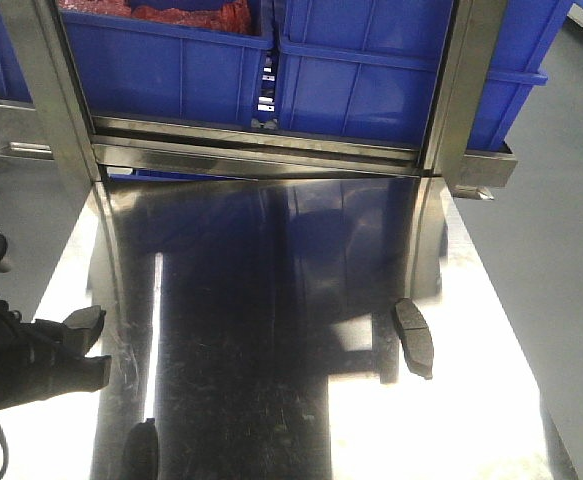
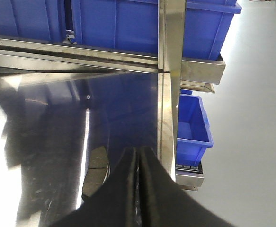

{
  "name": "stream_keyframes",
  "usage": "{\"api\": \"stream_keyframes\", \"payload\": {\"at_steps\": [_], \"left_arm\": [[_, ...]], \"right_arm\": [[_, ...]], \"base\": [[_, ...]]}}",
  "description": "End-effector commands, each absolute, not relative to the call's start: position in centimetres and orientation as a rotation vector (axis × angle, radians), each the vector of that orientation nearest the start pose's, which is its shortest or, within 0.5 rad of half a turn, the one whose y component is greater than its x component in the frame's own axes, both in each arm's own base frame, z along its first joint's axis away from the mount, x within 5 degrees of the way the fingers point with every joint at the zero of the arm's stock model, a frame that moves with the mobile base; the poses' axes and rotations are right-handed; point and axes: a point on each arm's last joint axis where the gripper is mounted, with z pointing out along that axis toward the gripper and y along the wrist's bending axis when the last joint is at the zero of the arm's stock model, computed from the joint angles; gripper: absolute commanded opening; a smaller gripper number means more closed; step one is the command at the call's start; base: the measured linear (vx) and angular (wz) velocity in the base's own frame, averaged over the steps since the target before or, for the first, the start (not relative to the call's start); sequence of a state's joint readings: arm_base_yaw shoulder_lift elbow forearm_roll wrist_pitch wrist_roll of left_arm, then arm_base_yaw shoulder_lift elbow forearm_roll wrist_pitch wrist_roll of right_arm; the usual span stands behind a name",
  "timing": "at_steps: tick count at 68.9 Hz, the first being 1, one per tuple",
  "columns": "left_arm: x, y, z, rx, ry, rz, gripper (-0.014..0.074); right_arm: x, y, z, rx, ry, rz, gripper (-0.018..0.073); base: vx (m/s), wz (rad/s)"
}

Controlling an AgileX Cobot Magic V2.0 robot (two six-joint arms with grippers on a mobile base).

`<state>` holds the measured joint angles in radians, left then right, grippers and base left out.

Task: Move and align brake pads A on conveyor
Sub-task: 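Lift the grasped brake pad off the table with the left gripper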

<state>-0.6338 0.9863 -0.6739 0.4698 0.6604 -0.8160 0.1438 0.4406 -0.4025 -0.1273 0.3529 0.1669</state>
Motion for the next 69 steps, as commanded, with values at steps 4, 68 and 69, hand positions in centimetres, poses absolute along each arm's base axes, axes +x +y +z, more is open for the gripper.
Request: {"api": "stream_keyframes", "payload": {"at_steps": [4, 68, 69], "left_arm": [[16.58, -9.21, 29.40, 0.130, 2.281, -0.225, 0.0072], [16.58, -9.21, 29.40, 0.130, 2.281, -0.225, 0.0072], [16.58, -9.21, 29.40, 0.130, 2.281, -0.225, 0.0072]], "right_arm": [[9.89, 1.03, 30.02, -0.077, 1.775, 0.082, -0.0008], [9.90, 1.00, 30.04, -0.088, 1.772, 0.067, -0.0008], [9.90, 1.00, 30.04, -0.088, 1.772, 0.067, -0.0008]], "base": [[0.00, 0.00], [0.00, 0.00], [0.00, 0.00]]}}
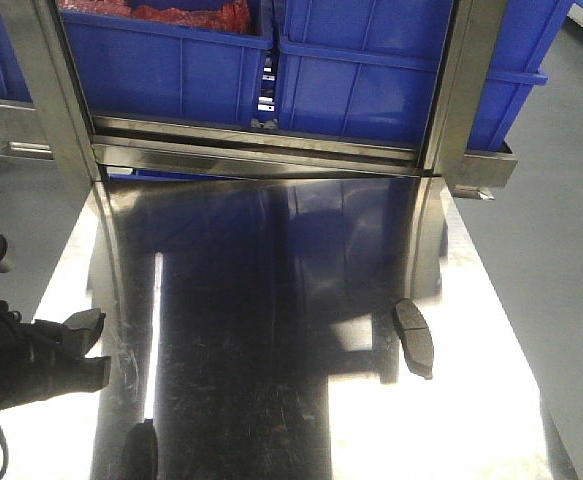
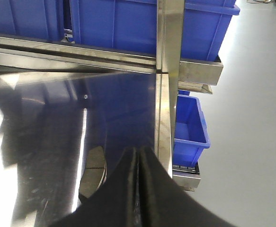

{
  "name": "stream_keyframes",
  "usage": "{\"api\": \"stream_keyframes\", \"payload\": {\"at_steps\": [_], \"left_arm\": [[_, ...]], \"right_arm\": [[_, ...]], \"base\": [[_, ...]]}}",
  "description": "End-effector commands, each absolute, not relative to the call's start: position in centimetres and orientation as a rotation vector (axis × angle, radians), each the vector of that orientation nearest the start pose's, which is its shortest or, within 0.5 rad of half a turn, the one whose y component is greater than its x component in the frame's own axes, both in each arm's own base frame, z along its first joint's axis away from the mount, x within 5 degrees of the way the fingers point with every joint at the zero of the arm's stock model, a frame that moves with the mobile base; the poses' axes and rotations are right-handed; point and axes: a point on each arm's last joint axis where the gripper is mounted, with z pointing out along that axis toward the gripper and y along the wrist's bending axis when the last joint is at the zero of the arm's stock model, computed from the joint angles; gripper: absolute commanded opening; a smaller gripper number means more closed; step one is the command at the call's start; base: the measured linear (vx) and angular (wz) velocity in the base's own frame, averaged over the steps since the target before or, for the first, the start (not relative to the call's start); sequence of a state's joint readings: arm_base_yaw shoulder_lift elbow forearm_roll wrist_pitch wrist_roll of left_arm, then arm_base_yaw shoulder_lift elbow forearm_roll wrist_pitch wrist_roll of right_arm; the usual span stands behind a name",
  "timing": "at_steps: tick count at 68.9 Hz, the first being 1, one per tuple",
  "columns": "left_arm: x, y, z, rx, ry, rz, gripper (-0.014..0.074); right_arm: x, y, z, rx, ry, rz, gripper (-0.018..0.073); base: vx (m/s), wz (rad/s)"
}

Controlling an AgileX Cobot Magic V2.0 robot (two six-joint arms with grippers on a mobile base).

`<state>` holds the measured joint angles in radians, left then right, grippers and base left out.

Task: Move and align brake pads A on conveyor
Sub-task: 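Lift the grasped brake pad off the table with the left gripper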

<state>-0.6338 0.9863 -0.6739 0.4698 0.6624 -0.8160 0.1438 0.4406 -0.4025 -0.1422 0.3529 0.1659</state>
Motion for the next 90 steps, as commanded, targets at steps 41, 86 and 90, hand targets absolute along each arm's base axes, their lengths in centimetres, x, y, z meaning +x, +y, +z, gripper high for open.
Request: {"api": "stream_keyframes", "payload": {"at_steps": [41, 86, 90], "left_arm": [[16.6, -9.2, 29.4, 0.130, 2.281, -0.225, 0.0072], [16.6, -9.2, 29.4, 0.130, 2.281, -0.225, 0.0072], [16.6, -9.2, 29.4, 0.130, 2.281, -0.225, 0.0072]], "right_arm": [[9.9, 1.0, 30.1, -0.092, 1.766, 0.063, 0.0215], [12.5, 1.4, 29.6, -0.042, 1.966, 0.103, 0.0680], [13.9, 1.6, 29.3, -0.040, 2.067, 0.092, 0.0665]], "base": [[0.00, 0.00], [0.00, 0.00], [0.00, 0.00]]}}
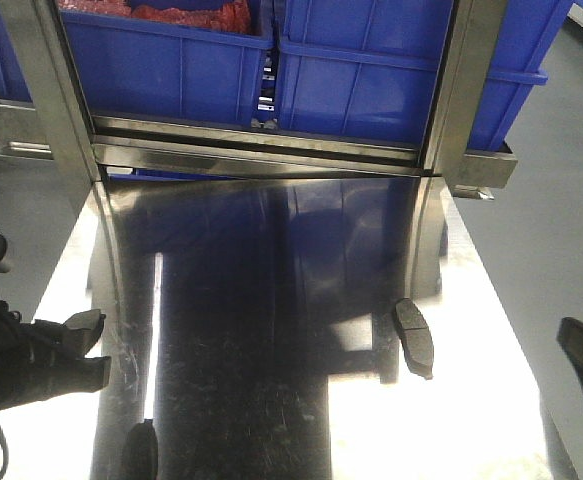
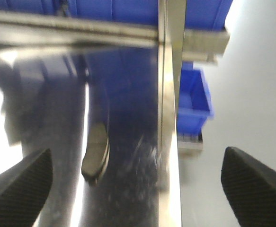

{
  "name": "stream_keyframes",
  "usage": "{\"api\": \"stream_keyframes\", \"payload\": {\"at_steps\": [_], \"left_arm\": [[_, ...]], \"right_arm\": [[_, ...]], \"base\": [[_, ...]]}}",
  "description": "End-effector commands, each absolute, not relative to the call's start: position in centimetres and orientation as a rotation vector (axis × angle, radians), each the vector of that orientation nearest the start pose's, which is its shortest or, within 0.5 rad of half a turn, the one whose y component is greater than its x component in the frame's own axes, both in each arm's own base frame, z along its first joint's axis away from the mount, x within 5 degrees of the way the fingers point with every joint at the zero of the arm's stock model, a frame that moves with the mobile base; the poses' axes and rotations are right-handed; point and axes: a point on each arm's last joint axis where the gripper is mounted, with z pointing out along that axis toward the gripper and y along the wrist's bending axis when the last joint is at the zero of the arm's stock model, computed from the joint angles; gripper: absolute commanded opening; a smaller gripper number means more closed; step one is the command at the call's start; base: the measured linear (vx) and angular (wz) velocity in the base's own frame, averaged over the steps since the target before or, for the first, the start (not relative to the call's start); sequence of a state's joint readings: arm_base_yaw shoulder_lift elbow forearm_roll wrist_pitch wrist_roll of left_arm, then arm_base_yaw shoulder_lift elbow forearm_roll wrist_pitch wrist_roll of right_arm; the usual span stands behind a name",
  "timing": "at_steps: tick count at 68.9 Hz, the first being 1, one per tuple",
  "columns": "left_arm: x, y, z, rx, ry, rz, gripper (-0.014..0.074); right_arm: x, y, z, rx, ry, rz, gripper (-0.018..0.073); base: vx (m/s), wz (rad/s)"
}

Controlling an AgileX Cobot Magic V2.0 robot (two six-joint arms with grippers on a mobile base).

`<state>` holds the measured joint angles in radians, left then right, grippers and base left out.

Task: Move and align brake pads A on conveyor
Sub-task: 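Lower the open right gripper over the other brake pad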

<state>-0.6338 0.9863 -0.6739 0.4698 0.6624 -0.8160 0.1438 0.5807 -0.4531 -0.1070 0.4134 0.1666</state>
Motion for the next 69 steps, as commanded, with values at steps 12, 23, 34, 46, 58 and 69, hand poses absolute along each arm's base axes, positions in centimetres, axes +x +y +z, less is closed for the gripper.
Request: {"api": "stream_keyframes", "payload": {"at_steps": [12, 23, 34, 46, 58, 69], "left_arm": [[16.6, -9.2, 29.4, 0.130, 2.281, -0.225, 0.0072], [16.6, -9.2, 29.4, 0.130, 2.281, -0.225, 0.0072], [16.6, -9.2, 29.4, 0.130, 2.281, -0.225, 0.0072], [16.6, -9.2, 29.4, 0.130, 2.281, -0.225, 0.0072], [16.6, -9.2, 29.4, 0.130, 2.281, -0.225, 0.0072], [16.6, -9.2, 29.4, 0.130, 2.281, -0.225, 0.0072]], "right_arm": [[18.6, 2.2, 29.3, -0.037, 2.269, 0.065, 0.0624], [23.1, 3.0, 29.5, -0.031, 2.381, 0.086, 0.0615], [27.3, 4.1, 29.4, -0.048, 2.522, 0.140, 0.0609], [30.8, 6.4, 28.6, -0.117, 2.656, 0.169, 0.0593], [33.3, 9.7, 27.1, -0.118, 2.752, 0.138, 0.0592], [35.3, 10.4, 24.8, -0.099, 2.852, 0.133, 0.0592]], "base": [[0.00, 0.00], [0.00, 0.00], [0.00, 0.00], [0.00, 0.00], [0.00, 0.00], [0.00, 0.00]]}}
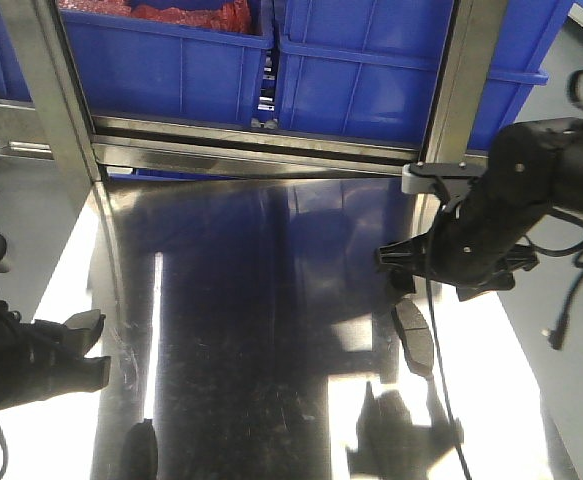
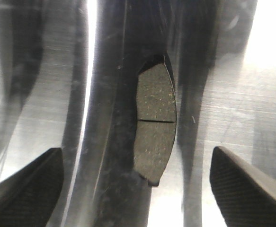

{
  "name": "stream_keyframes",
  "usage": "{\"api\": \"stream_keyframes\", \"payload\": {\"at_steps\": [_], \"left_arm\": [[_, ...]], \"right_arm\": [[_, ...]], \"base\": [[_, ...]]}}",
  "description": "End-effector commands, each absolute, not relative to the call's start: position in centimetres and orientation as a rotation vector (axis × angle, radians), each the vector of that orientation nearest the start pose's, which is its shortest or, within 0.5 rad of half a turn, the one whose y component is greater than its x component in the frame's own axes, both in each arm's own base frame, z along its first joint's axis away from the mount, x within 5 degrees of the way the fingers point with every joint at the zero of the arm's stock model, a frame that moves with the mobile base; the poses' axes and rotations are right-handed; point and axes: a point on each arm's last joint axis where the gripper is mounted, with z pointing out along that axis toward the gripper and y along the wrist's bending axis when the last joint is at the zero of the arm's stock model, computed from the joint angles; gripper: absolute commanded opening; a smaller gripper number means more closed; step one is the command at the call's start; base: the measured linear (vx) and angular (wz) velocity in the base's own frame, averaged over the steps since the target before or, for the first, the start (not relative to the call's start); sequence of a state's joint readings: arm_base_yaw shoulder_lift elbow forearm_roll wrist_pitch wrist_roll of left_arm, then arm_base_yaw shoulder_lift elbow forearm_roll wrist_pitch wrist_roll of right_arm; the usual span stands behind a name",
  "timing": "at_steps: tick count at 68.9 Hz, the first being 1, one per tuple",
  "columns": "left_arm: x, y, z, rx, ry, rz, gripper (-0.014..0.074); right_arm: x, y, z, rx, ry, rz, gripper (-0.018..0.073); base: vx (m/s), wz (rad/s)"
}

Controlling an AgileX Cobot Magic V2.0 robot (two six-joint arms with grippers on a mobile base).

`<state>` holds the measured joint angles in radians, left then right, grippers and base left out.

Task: Move and align brake pads A on conveyor
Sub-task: 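Lower the open right gripper over the other brake pad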

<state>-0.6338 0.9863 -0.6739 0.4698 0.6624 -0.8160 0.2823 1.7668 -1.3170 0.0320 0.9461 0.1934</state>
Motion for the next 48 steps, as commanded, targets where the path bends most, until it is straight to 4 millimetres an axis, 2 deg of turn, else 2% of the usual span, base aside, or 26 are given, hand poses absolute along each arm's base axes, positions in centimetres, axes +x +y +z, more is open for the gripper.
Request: {"api": "stream_keyframes", "payload": {"at_steps": [1, 16, 48], "left_arm": [[16.6, -9.2, 29.4, 0.130, 2.281, -0.225, 0.0072], [16.6, -9.2, 29.4, 0.130, 2.281, -0.225, 0.0072], [16.6, -9.2, 29.4, 0.130, 2.281, -0.225, 0.0072]], "right_arm": [[35.5, 10.4, 24.7, -0.102, 2.855, 0.132, 0.0592], [36.5, 10.5, 22.1, -0.122, 2.904, 0.083, 0.0592], [37.2, 10.7, 19.5, -0.123, 2.951, 0.067, 0.0587]], "base": [[0.00, 0.00], [0.00, 0.00], [0.00, 0.00]]}}
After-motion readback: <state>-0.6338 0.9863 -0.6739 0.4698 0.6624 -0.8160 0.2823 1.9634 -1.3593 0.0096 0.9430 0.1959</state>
